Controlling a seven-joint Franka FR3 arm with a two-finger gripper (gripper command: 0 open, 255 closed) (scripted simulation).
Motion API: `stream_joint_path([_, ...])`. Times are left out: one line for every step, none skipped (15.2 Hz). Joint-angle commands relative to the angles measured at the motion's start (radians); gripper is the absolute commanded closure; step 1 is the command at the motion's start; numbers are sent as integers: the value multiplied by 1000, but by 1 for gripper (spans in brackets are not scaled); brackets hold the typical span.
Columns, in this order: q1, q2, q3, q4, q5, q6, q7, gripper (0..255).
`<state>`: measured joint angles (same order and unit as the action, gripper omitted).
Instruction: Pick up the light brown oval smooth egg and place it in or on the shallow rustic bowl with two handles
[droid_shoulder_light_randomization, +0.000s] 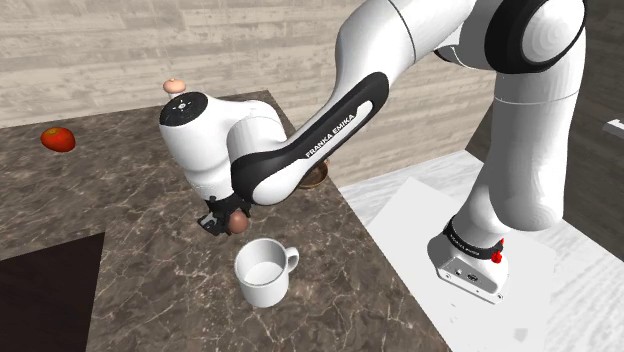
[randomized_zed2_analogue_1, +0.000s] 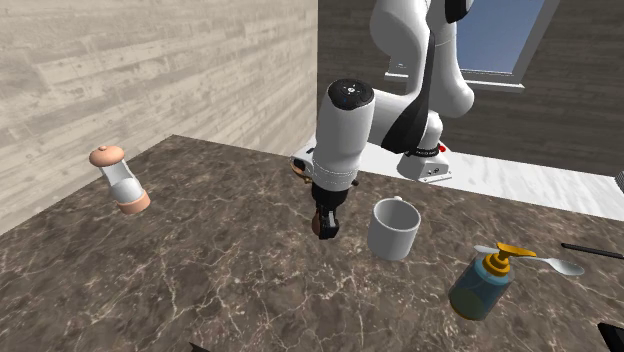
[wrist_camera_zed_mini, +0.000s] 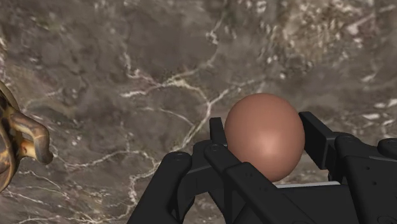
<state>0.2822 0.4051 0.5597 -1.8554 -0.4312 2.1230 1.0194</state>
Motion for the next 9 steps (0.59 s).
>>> stream_joint_path([0, 0, 0, 0, 0, 0, 0, 255])
stream_joint_path([0, 0, 0, 0, 0, 0, 0, 255])
stream_joint_path([0, 0, 0, 0, 0, 0, 0, 255])
stream_joint_path([0, 0, 0, 0, 0, 0, 0, 255])
stream_joint_path([0, 0, 0, 0, 0, 0, 0, 255])
stream_joint_path([-2, -7, 3, 4, 6, -10, -5, 255])
stream_joint_path([-4, -14, 6, 8, 12, -19, -10, 255])
stream_joint_path([-5, -22, 8, 13, 18, -29, -15, 255])
stream_joint_path([-7, -28, 11, 17, 23, -39, -19, 255])
